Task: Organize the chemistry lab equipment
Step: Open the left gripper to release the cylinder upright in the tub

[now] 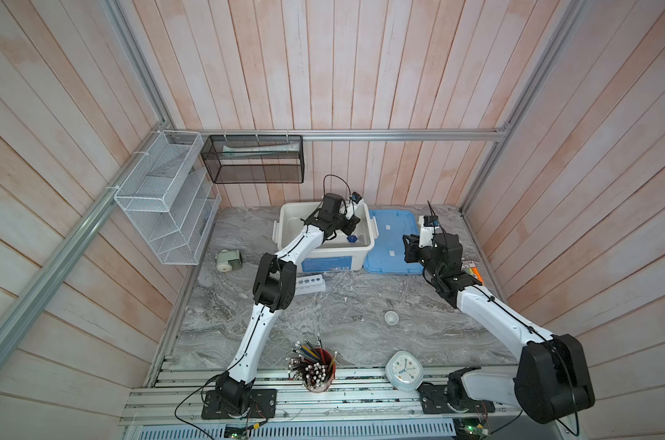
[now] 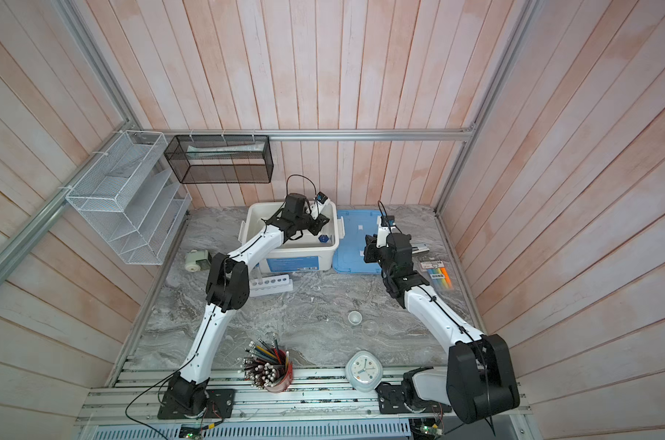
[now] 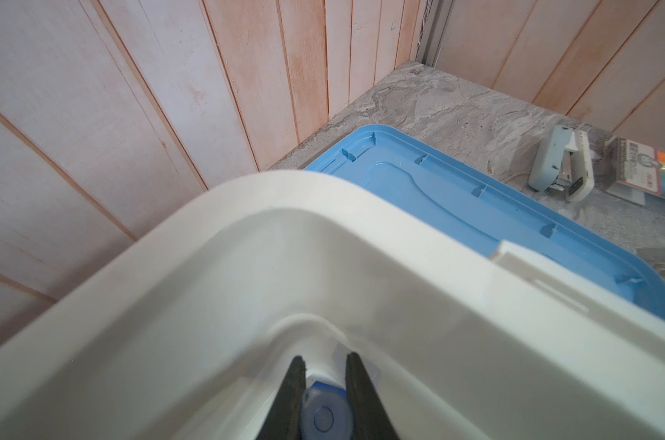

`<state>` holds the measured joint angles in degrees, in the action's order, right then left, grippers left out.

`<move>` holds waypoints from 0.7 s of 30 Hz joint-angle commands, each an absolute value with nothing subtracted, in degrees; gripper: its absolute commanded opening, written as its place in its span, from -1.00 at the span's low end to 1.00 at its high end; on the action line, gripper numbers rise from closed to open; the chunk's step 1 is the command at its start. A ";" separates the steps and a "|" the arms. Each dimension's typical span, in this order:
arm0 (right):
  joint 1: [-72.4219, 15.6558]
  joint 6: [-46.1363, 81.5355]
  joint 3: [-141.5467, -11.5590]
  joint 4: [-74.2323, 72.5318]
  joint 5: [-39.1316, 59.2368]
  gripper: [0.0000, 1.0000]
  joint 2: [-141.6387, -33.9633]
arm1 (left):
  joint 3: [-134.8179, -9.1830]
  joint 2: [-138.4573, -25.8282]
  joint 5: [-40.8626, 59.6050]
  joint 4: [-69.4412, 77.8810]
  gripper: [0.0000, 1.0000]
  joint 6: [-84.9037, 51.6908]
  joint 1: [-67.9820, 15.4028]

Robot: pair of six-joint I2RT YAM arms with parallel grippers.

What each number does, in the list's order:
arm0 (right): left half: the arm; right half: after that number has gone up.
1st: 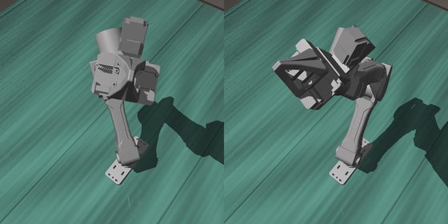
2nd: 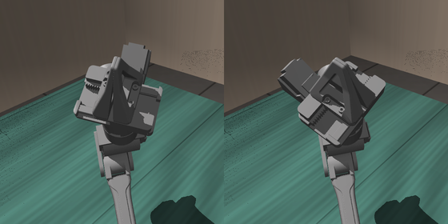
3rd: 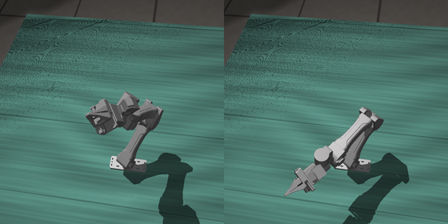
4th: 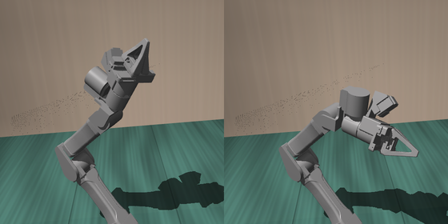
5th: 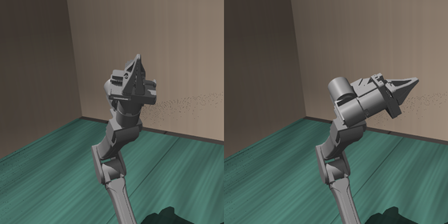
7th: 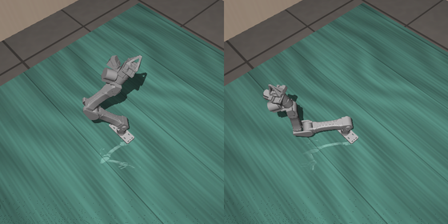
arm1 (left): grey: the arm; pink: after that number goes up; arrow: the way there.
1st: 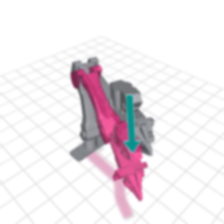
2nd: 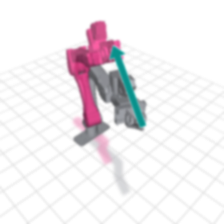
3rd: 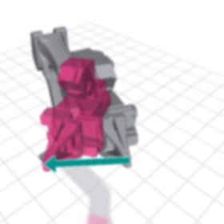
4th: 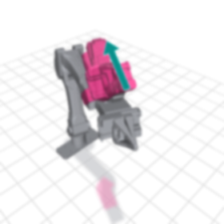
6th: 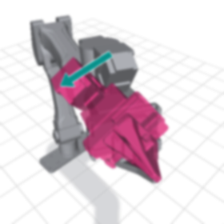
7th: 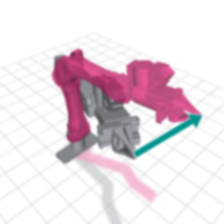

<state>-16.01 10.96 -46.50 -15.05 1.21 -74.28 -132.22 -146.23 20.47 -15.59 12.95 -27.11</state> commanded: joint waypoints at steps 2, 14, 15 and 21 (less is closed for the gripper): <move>-15.71 11.77 -45.81 -16.06 1.67 -0.46 -74.53 | -133.88 -146.74 20.96 -14.90 -0.38 12.99 -27.68; -15.82 12.39 -46.47 -15.29 2.06 -0.46 -73.56 | -128.73 -141.08 19.85 -13.77 -0.17 14.85 -27.44; -15.82 12.19 -46.49 -15.30 2.49 -0.46 -73.48 | -127.85 -140.15 19.63 -13.55 -0.17 15.00 -27.34; -16.12 12.21 -47.52 -14.64 3.56 -0.45 -73.48 | -121.30 -134.17 18.54 -11.24 -0.16 15.82 -26.46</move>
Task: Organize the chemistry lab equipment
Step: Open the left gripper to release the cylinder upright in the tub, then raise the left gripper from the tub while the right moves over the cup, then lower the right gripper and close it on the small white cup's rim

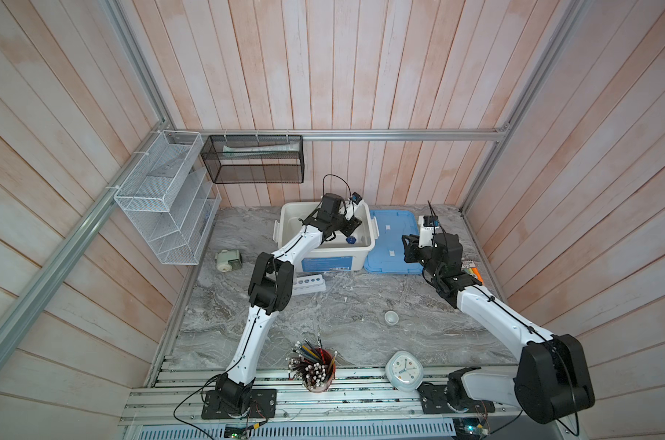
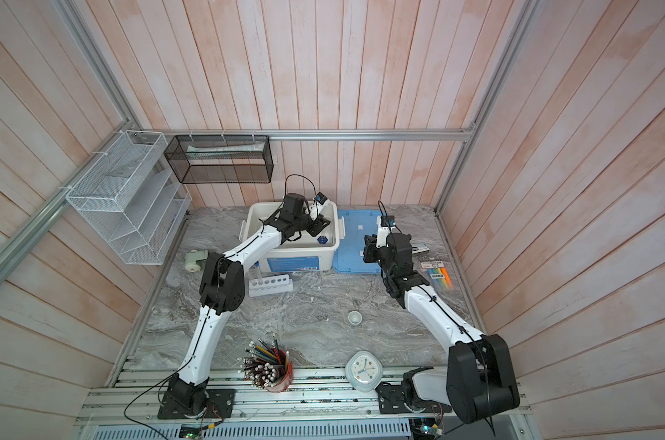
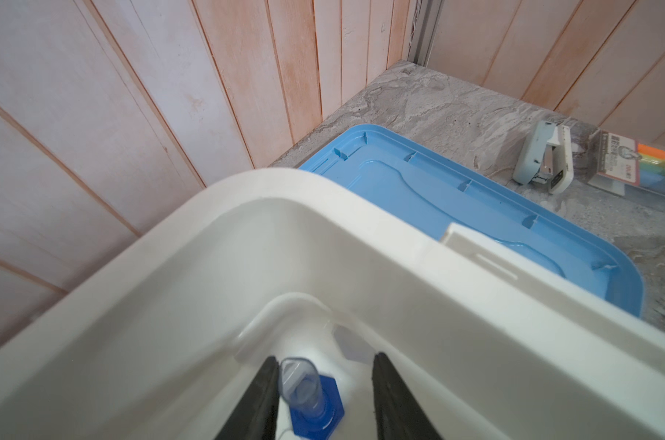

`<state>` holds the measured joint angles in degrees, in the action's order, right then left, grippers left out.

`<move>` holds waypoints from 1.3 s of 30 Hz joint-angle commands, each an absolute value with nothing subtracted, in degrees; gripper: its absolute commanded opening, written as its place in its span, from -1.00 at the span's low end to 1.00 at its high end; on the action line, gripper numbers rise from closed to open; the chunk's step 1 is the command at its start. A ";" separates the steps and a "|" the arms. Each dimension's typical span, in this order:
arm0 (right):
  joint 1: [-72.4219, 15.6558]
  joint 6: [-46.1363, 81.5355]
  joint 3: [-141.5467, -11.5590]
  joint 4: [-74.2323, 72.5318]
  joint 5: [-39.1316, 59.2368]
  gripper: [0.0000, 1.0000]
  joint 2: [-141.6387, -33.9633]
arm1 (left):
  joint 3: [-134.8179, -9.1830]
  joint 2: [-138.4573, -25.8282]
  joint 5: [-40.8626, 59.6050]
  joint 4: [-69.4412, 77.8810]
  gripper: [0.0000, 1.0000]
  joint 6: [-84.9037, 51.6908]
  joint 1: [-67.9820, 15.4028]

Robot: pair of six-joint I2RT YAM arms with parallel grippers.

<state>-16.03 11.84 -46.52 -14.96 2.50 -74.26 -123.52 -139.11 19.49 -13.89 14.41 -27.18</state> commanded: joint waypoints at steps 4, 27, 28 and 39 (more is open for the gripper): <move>-16.84 11.78 -48.66 -13.10 3.17 -0.45 -73.21 | -115.55 -129.73 18.46 -9.35 -0.14 16.00 -25.43; -23.36 12.44 -56.47 37.46 8.73 -0.16 -71.63 | -67.69 -73.31 11.93 2.39 0.90 4.89 -18.10; -23.65 12.73 -55.77 37.76 8.85 -0.15 -71.86 | -66.12 -71.27 11.33 3.05 1.00 3.91 -17.75; -26.14 16.63 -53.83 41.57 9.05 -0.14 -78.84 | -54.82 -60.75 7.71 1.21 1.00 0.04 -13.39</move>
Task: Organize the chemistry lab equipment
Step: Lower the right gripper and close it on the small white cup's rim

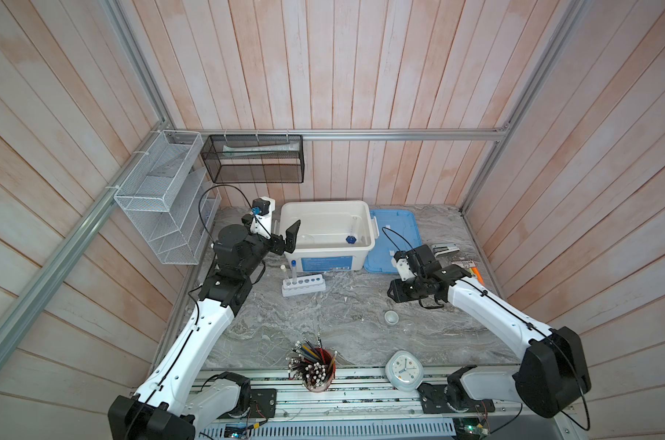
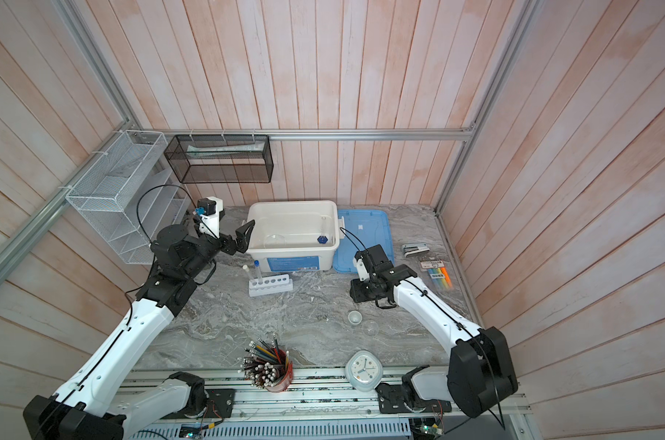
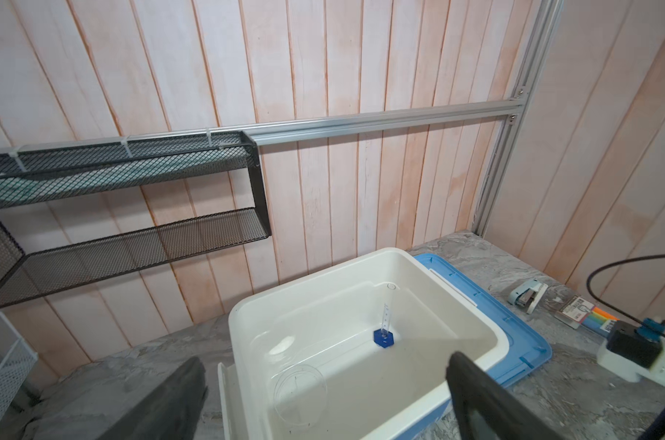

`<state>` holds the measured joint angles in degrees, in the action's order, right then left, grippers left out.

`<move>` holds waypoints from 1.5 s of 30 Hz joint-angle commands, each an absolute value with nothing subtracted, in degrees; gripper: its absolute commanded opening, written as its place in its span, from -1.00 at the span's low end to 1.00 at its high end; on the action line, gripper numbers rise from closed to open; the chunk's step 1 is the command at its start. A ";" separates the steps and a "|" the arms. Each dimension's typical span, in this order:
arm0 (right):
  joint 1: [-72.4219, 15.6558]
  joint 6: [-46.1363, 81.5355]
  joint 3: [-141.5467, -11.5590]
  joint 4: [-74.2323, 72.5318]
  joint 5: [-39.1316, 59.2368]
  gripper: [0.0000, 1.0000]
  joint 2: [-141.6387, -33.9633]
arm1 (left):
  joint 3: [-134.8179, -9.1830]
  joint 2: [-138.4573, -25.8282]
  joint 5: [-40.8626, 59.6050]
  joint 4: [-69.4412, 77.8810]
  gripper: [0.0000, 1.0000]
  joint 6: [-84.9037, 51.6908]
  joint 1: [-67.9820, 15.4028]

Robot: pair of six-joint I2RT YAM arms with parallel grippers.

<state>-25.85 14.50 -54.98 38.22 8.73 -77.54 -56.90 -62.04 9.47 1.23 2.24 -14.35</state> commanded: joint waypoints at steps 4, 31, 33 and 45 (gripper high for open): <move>-26.71 19.05 -51.95 43.59 6.36 -0.16 -79.41 | -51.64 -59.33 7.72 4.21 1.00 0.51 -12.83; -28.61 20.10 -48.25 37.40 4.25 -0.47 -86.04 | -49.92 -61.96 9.70 5.36 1.00 1.92 -11.86; -28.62 20.12 -48.25 37.03 4.19 -0.50 -86.26 | -50.01 -62.05 9.74 5.25 1.00 2.01 -11.84; -29.80 19.78 -50.50 38.74 3.21 -0.83 -85.98 | -50.01 -61.81 10.11 4.92 1.00 2.55 -11.85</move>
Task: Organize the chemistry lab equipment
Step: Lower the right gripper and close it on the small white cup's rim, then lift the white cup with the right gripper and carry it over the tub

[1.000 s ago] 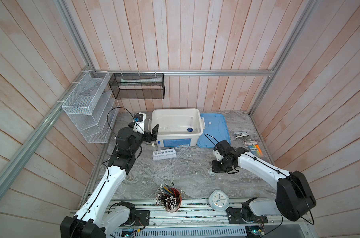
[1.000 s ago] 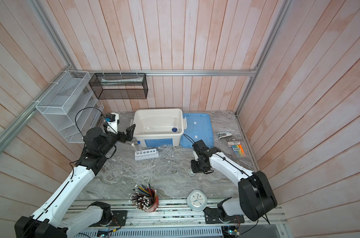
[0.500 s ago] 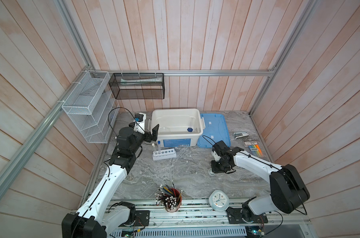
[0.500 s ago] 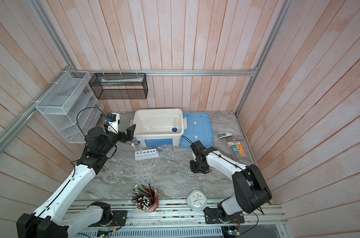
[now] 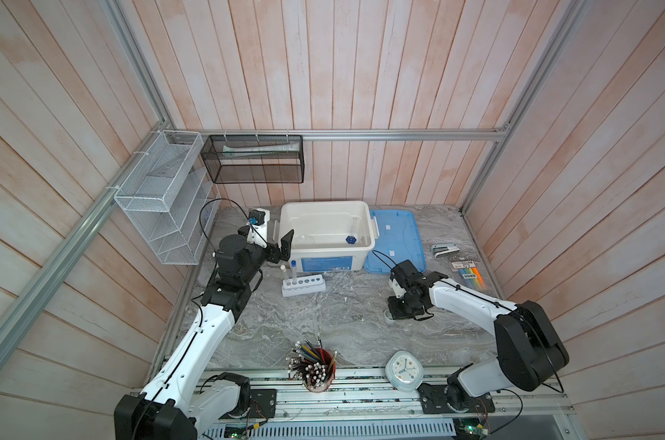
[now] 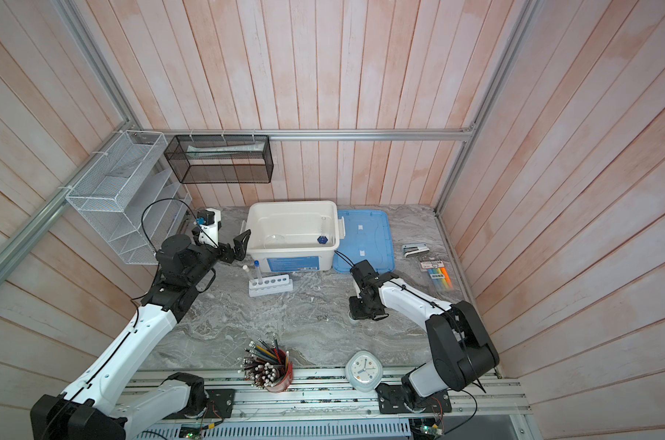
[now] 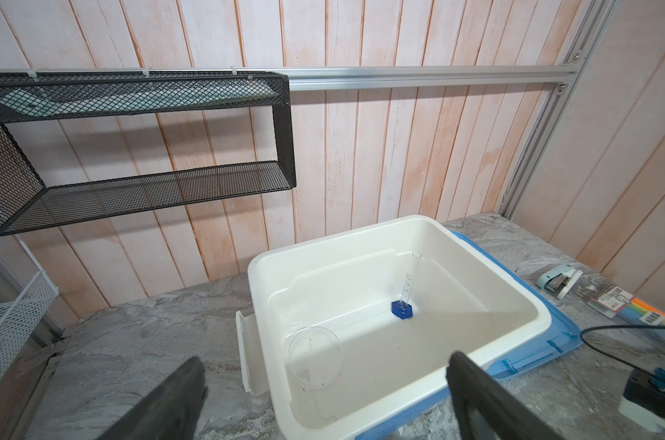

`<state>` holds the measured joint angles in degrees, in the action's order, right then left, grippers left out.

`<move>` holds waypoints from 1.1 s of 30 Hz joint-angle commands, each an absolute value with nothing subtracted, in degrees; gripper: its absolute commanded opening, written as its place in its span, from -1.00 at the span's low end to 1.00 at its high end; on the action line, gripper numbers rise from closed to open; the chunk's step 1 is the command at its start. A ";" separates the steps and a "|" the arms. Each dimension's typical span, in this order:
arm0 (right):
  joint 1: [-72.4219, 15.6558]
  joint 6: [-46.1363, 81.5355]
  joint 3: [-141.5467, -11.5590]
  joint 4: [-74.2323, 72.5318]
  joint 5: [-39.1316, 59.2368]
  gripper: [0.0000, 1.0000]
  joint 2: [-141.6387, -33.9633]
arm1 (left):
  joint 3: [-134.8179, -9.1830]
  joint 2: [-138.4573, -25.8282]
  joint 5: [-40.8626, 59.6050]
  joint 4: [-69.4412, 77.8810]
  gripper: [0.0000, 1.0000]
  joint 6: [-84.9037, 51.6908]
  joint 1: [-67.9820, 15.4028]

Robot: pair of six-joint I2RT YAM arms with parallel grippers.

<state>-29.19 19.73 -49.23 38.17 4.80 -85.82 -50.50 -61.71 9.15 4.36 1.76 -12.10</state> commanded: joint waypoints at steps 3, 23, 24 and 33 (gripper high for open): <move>-30.18 19.86 -51.21 39.39 3.08 -0.90 -85.87 | -49.92 -61.66 10.03 4.92 1.00 2.55 -11.78; -33.02 9.56 -97.14 63.47 -1.27 -1.00 -95.99 | -50.21 -60.57 10.24 2.64 1.00 3.12 -11.80; -33.04 8.82 -101.19 64.05 -1.32 -1.00 -98.12 | -50.21 -60.47 10.36 2.39 1.00 3.23 -11.82; -33.33 3.04 -132.98 65.01 -1.86 -1.00 -118.86 | -50.41 -60.08 12.36 0.63 1.00 4.39 -11.85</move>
